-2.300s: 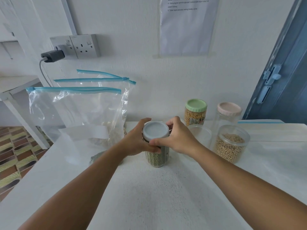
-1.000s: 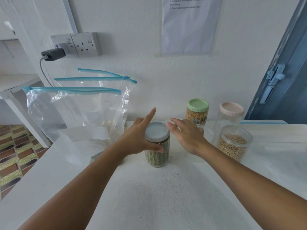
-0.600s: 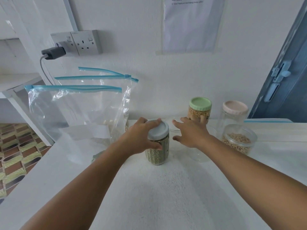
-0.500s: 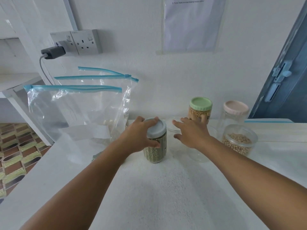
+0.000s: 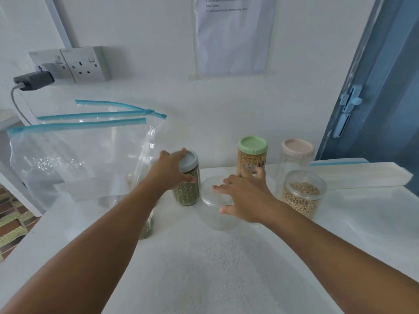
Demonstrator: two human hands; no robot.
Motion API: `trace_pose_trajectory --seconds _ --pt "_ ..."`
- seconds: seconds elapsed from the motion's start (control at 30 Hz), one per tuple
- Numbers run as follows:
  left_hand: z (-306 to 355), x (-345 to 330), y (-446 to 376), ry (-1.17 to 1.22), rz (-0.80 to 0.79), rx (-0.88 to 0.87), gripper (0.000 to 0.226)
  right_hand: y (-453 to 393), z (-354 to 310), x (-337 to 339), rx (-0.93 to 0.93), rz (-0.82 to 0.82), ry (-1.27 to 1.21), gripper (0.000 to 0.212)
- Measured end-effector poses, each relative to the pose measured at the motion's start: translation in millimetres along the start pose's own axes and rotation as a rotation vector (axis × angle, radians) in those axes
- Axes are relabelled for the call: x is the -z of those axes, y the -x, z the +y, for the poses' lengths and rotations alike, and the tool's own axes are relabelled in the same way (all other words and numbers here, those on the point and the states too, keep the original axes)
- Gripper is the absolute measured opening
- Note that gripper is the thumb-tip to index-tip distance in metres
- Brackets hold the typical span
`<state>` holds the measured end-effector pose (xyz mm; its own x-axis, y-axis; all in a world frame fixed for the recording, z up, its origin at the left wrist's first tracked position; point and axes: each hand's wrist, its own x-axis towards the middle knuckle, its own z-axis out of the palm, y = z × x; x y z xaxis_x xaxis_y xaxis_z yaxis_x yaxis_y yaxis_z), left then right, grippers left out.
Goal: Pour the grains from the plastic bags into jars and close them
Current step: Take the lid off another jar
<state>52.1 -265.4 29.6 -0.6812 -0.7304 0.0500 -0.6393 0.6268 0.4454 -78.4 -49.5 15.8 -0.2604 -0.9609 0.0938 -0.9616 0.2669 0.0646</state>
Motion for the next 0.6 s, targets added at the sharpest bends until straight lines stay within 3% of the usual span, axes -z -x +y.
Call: trace_pose_trajectory --seconds 0.6 --pt "69.1 -34.8 -60.0 0.062 -0.063 -0.095 0.104 1.8 8.1 -10.6 0.030 0.027 -0.114 0.065"
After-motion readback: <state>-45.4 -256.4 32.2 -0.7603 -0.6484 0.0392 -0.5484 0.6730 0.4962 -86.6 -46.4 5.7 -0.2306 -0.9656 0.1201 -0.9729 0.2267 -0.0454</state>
